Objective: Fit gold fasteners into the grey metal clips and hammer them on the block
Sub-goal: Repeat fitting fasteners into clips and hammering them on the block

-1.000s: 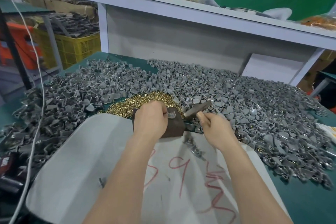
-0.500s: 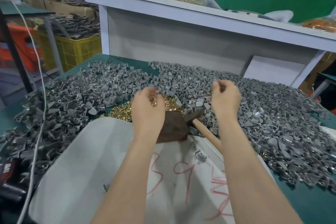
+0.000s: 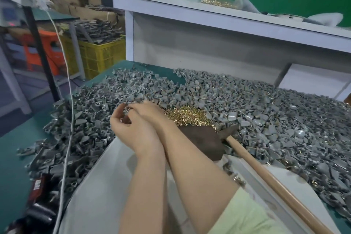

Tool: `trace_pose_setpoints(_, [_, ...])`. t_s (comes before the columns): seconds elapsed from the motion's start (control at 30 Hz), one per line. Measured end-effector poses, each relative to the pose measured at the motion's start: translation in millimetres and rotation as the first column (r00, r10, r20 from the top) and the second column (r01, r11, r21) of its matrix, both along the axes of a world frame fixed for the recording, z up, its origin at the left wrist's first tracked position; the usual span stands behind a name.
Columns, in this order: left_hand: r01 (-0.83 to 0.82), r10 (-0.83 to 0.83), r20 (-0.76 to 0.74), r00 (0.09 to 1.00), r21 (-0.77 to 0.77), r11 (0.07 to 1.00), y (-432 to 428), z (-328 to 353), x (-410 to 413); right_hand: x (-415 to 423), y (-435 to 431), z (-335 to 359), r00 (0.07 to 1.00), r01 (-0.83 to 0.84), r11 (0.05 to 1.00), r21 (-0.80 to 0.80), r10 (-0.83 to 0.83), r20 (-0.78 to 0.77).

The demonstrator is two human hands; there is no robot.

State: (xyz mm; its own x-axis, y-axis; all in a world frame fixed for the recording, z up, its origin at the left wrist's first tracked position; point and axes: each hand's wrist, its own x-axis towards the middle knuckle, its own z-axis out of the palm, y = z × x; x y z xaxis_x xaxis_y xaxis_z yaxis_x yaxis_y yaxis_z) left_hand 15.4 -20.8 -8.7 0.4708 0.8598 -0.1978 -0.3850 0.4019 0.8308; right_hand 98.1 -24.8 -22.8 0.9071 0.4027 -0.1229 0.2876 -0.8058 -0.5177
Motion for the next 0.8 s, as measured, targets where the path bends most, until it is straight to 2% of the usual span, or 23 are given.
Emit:
trace_pose_setpoints(0.07, [-0.031,0.031,0.005,0.999,-0.016,0.999,2.5,-0.2,1.2,3.3,0.9,-1.8,0.984,-0.038,0.977,-0.210,0.073,0.163])
trace_pose_setpoints(0.1, [-0.032,0.032,0.010,0.999,-0.025,0.999,2.2,-0.3,1.3,4.2,0.5,-3.0,0.969,-0.029,0.973,-0.231,0.084,0.234])
trace_pose_setpoints(0.17, [-0.022,0.022,0.007,1.000,-0.023,0.999,0.6,0.2,1.4,5.7,-0.7,-6.0,0.949,0.003,0.984,-0.180,0.053,0.309])
trace_pose_setpoints(0.37, [0.013,-0.013,0.017,1.000,-0.011,1.000,-3.5,1.5,0.7,4.8,-12.7,0.8,0.926,0.044,0.995,-0.087,-0.008,0.379])
trace_pose_setpoints(0.47, [0.134,-0.133,-0.022,0.991,0.054,0.989,-6.0,-1.4,2.7,0.5,-35.0,18.8,0.951,0.071,0.981,0.181,-0.122,0.284])
trace_pose_setpoints(0.57, [0.333,-0.320,-0.095,0.943,0.203,0.921,-12.5,-3.3,2.4,-14.4,-70.5,42.9,0.966,0.084,0.902,0.423,-0.178,0.189])
trace_pose_setpoints(0.73, [0.558,-0.526,-0.201,0.826,0.428,0.712,-27.9,2.4,-3.2,-48.3,-117.3,57.7,0.973,-0.014,0.920,0.391,-0.078,0.218])
trace_pose_setpoints(0.8, [0.584,-0.548,-0.224,0.806,0.451,0.675,-30.3,2.8,-4.1,-56.6,-131.2,59.5,0.983,-0.038,0.912,0.408,-0.039,0.178])
